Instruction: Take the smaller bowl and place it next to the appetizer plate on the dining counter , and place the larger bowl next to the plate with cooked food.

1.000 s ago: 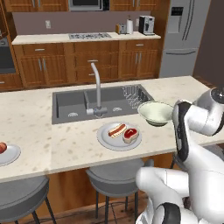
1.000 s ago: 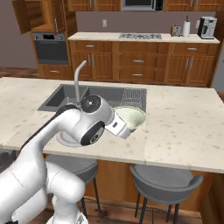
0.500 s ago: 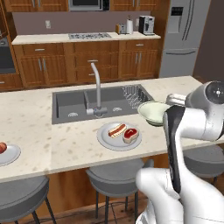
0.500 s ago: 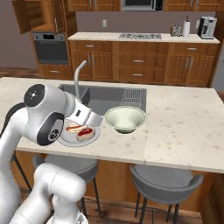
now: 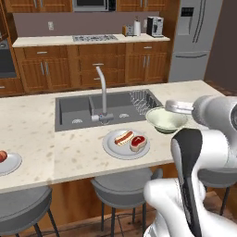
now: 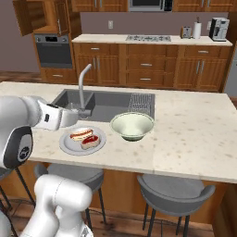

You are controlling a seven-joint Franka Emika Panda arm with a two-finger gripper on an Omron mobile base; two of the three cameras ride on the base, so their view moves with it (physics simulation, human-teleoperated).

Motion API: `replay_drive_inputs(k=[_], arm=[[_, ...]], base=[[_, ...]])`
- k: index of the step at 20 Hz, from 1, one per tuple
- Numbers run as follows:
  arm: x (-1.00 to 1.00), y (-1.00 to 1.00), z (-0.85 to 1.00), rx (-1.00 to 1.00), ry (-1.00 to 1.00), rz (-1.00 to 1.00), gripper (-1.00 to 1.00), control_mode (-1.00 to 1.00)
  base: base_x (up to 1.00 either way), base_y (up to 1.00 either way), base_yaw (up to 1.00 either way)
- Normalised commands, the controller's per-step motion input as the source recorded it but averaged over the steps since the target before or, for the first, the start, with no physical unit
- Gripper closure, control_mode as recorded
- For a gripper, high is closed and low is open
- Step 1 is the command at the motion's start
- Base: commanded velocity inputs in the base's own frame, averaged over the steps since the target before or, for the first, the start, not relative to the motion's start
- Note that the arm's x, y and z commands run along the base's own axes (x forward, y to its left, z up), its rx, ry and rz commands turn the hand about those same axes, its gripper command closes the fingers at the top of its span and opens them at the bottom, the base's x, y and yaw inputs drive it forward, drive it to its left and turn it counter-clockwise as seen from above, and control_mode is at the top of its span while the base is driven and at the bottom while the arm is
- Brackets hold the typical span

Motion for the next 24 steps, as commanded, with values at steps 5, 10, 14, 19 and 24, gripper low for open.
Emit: replay_drive_inputs(k=[5,10,14,19,24], arm=[[-0.7,-0.01,0.39,0.01,-0.29,0.31,-1.0,-1.0],[-0.33,-0.1,0.09,0.11,-0.09,0.35,-1.0,-1.0],[0.12,-0.03,0.0,0.13,0.1,0.28,-1.0,-1.0],[0.34,0.09,0.0,0.04,0.35,0.13,-1.0,-1.0],[0.0,0.25,-0.11,-0.06,0.37,-0.01,-1.0,-1.0]], base=[[0.0,0.0,0.0],[0.0,0.0,0.0],[0.0,0.0,0.0],[0.0,0.0,0.0],[0.0,0.0,0.0]])
